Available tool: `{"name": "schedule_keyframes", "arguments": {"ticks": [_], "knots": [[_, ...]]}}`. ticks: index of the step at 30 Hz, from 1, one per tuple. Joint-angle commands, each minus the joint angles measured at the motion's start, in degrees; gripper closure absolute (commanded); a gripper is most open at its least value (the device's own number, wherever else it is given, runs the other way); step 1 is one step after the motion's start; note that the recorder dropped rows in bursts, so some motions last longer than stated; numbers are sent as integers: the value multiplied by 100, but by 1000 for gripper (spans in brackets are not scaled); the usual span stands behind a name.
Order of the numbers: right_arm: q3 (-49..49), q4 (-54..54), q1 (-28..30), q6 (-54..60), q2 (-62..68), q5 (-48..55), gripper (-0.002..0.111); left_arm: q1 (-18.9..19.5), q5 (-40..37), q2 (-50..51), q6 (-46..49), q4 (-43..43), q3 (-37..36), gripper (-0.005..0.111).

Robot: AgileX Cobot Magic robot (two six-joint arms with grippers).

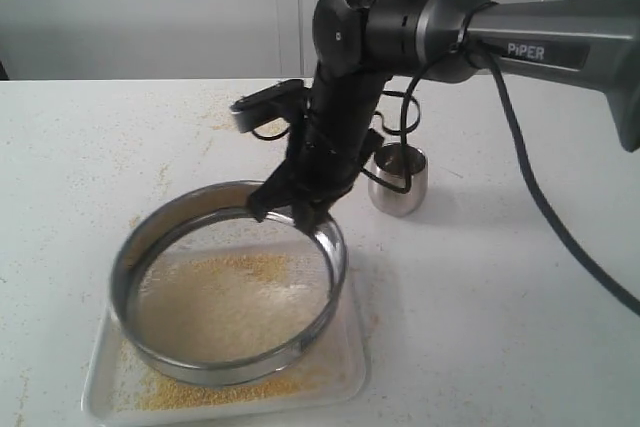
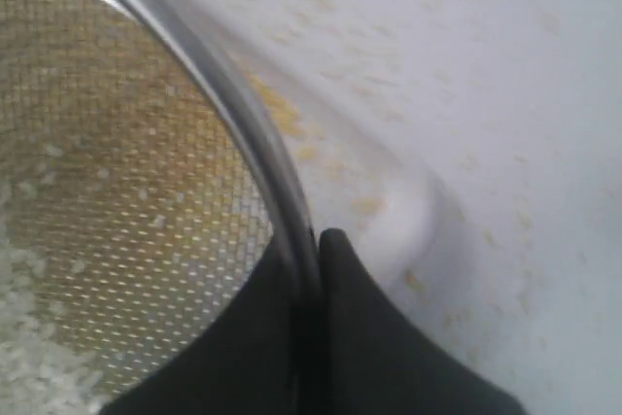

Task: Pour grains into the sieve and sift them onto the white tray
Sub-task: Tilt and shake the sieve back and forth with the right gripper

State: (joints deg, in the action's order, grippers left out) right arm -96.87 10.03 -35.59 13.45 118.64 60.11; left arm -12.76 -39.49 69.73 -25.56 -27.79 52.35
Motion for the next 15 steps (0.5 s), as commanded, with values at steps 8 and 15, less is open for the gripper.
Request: {"name": "schedule_keyframes", "arguments": {"ticks": [8,15], "knots": [[-67,1487,33,900,-125,644,108,7,-65,-53,-16,-11,-43,107],[-67,-1389,74,-1895,-300,-102,108,7,-65,-53,-16,-11,-43,107]]}}
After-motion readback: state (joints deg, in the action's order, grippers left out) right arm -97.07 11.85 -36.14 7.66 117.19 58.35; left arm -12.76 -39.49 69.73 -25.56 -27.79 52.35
